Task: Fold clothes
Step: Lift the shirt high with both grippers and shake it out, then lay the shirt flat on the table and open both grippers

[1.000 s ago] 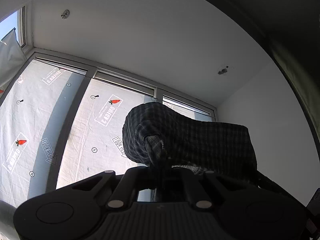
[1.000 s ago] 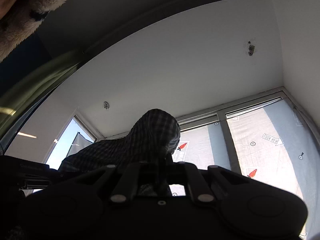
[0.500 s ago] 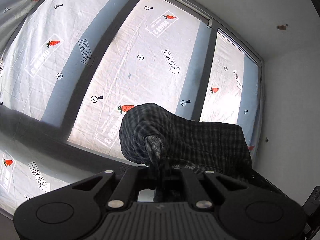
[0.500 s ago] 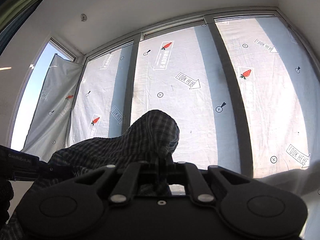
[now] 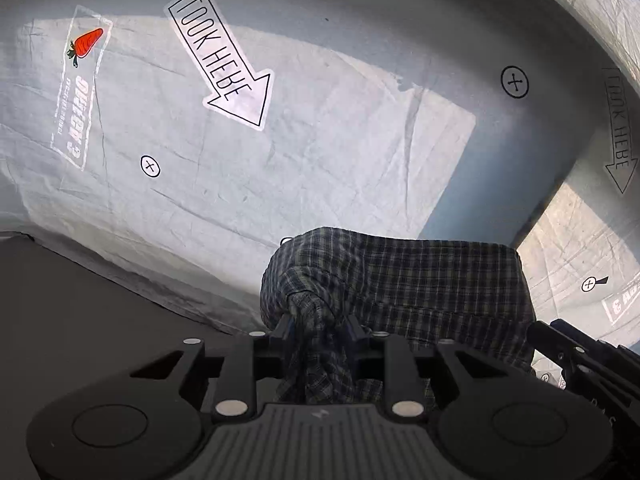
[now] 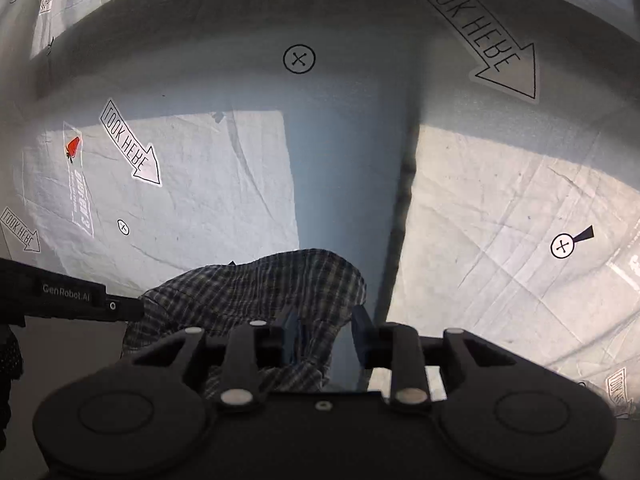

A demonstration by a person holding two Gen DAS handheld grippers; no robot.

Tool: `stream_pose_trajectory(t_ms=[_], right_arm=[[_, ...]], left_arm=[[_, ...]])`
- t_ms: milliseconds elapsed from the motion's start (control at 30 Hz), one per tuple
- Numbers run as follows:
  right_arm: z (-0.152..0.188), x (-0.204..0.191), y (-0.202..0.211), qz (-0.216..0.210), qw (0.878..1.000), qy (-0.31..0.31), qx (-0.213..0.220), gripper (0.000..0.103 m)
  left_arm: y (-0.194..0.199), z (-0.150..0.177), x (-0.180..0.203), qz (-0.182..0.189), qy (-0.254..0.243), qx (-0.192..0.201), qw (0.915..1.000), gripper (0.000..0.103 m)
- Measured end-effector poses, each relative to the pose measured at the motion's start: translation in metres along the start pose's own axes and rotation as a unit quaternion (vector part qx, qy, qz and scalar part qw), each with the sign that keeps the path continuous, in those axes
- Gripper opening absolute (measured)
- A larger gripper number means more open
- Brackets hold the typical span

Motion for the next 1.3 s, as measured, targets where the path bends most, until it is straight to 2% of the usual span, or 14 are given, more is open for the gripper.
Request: stream_pose_trajectory(t_ms=[67, 100, 200, 300, 367, 433, 600, 733, 900, 1100, 1133, 1200, 1233, 1300], right_arm=[[0.035, 0.003, 0.004, 0.001, 1.0, 0.003, -0.025, 0.057], [0.051, 0.006, 0.008, 0.005, 0.999, 0.006, -0.036, 0.063], [0.1, 0.024, 0.037, 0.021, 0.997, -0.007, -0.08, 0.068], [0.153, 0.042, 0.081, 0.033, 0.991, -0.042, -0.125, 0.071], [0.19, 0.051, 0.113, 0.054, 0.986, -0.04, -0.151, 0.072], [0.223, 0.059, 0.142, 0.076, 0.981, -0.039, -0.173, 0.072], [0.308, 0.087, 0.225, 0.111, 0.966, -0.085, -0.216, 0.073], [0.35, 0.101, 0.274, 0.122, 0.962, -0.089, -0.229, 0.073], [0.381, 0.105, 0.314, 0.094, 0.959, -0.121, -0.238, 0.074], [0.395, 0.105, 0.335, 0.066, 0.961, -0.125, -0.238, 0.073], [0.396, 0.105, 0.337, 0.065, 0.962, -0.121, -0.236, 0.071], [0.397, 0.104, 0.339, 0.06, 0.964, -0.111, -0.233, 0.048], [0.396, 0.103, 0.339, 0.057, 0.966, -0.104, -0.229, 0.044], [0.391, 0.104, 0.341, 0.055, 0.97, -0.095, -0.219, 0.017]], left_arm=[[-0.001, 0.016, -0.027, -0.006, 0.01, -0.004, 0.9999, 0.059], [0.004, 0.023, -0.039, -0.01, 0.012, -0.004, 0.9999, 0.062], [0.029, 0.05, -0.065, -0.019, 0.011, -0.024, 0.9995, 0.067], [0.061, 0.101, -0.071, -0.038, 0.01, -0.052, 0.9979, 0.077], [0.082, 0.135, -0.074, -0.052, 0.008, -0.07, 0.9961, 0.089], [0.104, 0.17, -0.077, -0.065, 0.007, -0.089, 0.9939, 0.094], [0.159, 0.256, -0.084, -0.099, 0.004, -0.134, 0.986, 0.095], [0.194, 0.317, -0.086, -0.124, -0.009, -0.167, 0.978, 0.096], [0.215, 0.358, -0.067, -0.116, -0.027, -0.19, 0.9746, 0.099], [0.217, 0.379, -0.054, -0.141, -0.074, -0.187, 0.9694, 0.103], [0.217, 0.381, -0.054, -0.145, -0.078, -0.184, 0.969, 0.103], [0.218, 0.385, -0.052, -0.153, -0.085, -0.179, 0.9681, 0.103], [0.218, 0.387, -0.051, -0.157, -0.089, -0.177, 0.9676, 0.103], [0.218, 0.391, -0.049, -0.165, -0.097, -0.171, 0.9665, 0.103]])
Point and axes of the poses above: each gripper's, at about its wrist camera, not at the fingertips, and y roughly against the way its jaws point, x to its right, z to its underside, the point moved 8 cm from there along -y, roughly the way its jaws point, and after that the axes turned 1 degree about z, right-handed, at the moved point
